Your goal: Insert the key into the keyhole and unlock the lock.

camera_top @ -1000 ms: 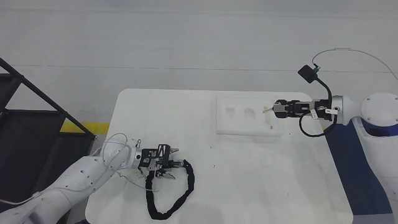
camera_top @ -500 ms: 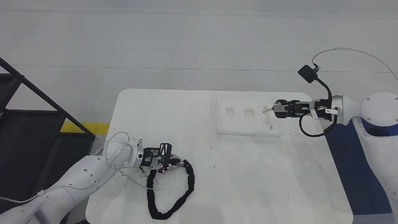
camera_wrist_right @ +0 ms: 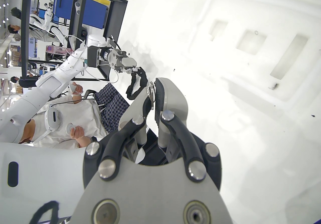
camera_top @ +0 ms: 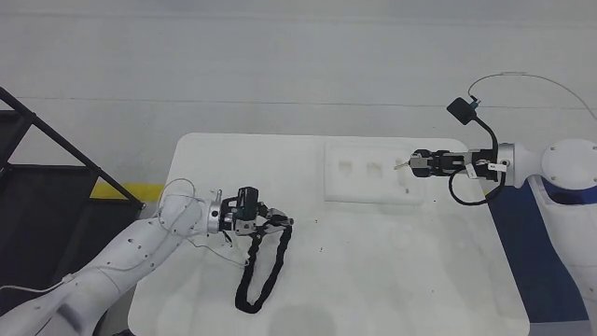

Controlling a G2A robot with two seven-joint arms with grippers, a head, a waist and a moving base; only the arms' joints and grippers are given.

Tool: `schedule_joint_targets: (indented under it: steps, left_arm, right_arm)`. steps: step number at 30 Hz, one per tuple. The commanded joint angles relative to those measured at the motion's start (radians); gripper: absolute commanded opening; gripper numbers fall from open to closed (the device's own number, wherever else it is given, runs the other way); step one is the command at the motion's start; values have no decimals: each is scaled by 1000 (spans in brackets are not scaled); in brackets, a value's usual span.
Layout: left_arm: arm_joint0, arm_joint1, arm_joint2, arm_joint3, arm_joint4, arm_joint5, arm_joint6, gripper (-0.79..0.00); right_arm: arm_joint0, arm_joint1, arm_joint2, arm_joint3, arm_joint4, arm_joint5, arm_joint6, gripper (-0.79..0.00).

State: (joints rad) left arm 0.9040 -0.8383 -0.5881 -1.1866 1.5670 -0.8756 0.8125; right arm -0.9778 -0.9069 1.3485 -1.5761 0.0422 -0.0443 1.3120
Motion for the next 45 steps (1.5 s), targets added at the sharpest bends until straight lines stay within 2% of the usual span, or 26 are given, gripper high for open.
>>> schedule_joint_targets:
  steps: [1, 8, 16, 24, 34, 45]
  left_arm:
    - [-22, -17, 8, -3, -28, -13, -3, -785]
    - [-107, -98, 71, -11, -80, -53, 11, -785]
    - [-202, -201, 144, 15, -100, -61, 71, -785]
    - [-285, -302, 202, 46, -117, -47, 85, -785]
    - [-318, -411, 265, 156, -154, 31, 163, -785]
    - [-318, -417, 270, 162, -156, 36, 168, -785]
  right_arm:
    - [-14, 2, -8, -19, -18, 4, 9, -785]
    - [-64, 20, 16, -119, -20, 26, 109, -785]
    - [-148, 47, 140, -301, 31, 59, 176, -785]
    - [-214, 61, 253, -409, 127, 92, 156, -785]
    - [-247, 71, 257, -459, 107, 137, 103, -785]
    - [-248, 71, 257, -460, 107, 137, 100, -785]
